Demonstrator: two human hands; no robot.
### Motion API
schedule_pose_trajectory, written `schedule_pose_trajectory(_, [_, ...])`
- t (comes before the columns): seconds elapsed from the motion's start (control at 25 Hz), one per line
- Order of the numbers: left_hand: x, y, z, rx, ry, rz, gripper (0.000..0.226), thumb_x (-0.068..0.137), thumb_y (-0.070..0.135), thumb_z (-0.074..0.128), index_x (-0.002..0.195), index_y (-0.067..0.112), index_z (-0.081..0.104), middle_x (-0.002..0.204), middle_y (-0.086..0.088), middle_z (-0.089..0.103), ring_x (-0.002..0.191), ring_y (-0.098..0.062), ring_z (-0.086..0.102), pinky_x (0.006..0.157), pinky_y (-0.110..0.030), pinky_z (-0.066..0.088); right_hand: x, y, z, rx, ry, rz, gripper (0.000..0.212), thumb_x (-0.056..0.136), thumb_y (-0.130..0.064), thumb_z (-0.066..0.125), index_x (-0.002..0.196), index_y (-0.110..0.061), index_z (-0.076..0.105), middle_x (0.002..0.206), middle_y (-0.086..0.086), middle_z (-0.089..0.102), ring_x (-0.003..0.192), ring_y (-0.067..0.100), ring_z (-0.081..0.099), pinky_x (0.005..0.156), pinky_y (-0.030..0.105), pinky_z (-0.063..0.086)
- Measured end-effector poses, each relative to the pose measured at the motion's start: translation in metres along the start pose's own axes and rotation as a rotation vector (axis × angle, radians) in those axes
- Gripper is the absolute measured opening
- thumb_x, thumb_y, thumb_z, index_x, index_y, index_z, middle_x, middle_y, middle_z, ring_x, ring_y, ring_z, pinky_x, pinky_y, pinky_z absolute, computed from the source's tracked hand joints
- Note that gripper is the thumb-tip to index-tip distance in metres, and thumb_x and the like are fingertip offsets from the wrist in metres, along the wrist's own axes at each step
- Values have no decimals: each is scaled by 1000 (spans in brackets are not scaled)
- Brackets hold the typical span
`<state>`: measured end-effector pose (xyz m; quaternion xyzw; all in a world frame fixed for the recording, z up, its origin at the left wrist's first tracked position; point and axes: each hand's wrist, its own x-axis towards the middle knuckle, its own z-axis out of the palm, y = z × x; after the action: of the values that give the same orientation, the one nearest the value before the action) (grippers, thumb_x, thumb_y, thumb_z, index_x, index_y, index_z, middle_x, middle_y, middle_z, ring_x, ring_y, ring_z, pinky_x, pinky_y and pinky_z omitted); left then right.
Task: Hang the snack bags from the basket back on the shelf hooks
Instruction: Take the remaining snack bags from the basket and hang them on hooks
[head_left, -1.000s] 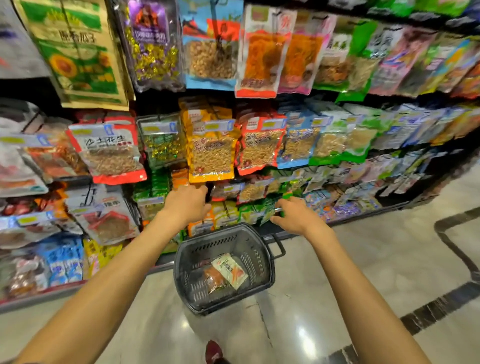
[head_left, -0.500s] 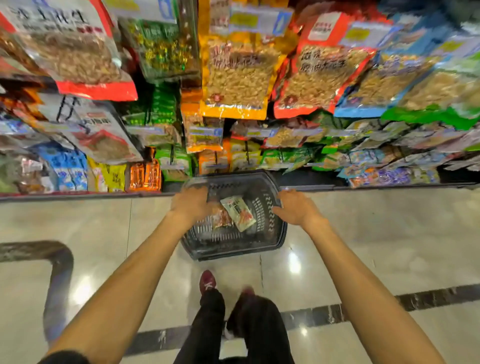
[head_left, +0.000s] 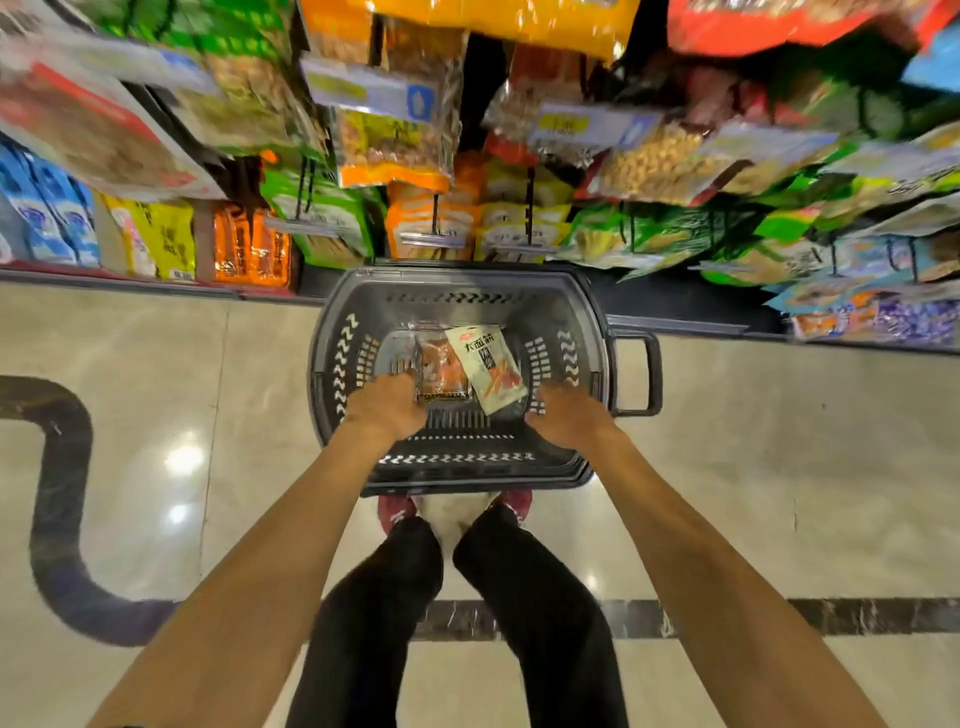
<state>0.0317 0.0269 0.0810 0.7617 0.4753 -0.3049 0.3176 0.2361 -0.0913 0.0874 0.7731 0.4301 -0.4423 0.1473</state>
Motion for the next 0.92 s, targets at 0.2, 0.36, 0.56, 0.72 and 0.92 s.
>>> schedule_pose_trajectory(0.2, [112,-25,69,-8,-36,-23,33,93,25,53,122,9,59,119,-15,64,110,-34,61,88,-39,49,121,24,64,6,-23,37,55,95,-40,52,143,-15,44,136,18,56,123,39,54,98,45,49])
schedule_pose_trajectory(0.36, [204,-42,117,-15,-31,-30,37,92,27,52,122,7,60,123,-17,64,114,-34,60,92,-39,49,217,38,106,1,-27,84,49,97,-37,46,138,-11,49,136,17,57,124,36,55,100,43,48])
schedule_pose_trajectory(0.56, [297,-59,169,-238,-9,-44,40,91,32,56,123,8,61,124,-13,64,116,-32,58,100,-38,46,307,58,148,-7,-49,137,43,96,-36,52,132,-14,57,133,13,61,120,31,59,95,35,48])
schedule_pose_trajectory(0.72, [341,-77,209,-389,66,-148,50,93,36,59,135,8,53,131,-16,60,122,-34,55,104,-39,42,364,77,157,49,-37,214,46,92,-44,60,125,-12,62,127,12,65,113,29,64,90,35,52])
schedule_pose_trajectory(0.92, [367,-76,231,-641,161,-264,54,88,30,70,134,11,49,129,-12,59,117,-32,57,101,-38,43,399,85,164,199,9,214,69,87,-32,68,145,-11,36,126,13,63,115,31,61,96,36,50])
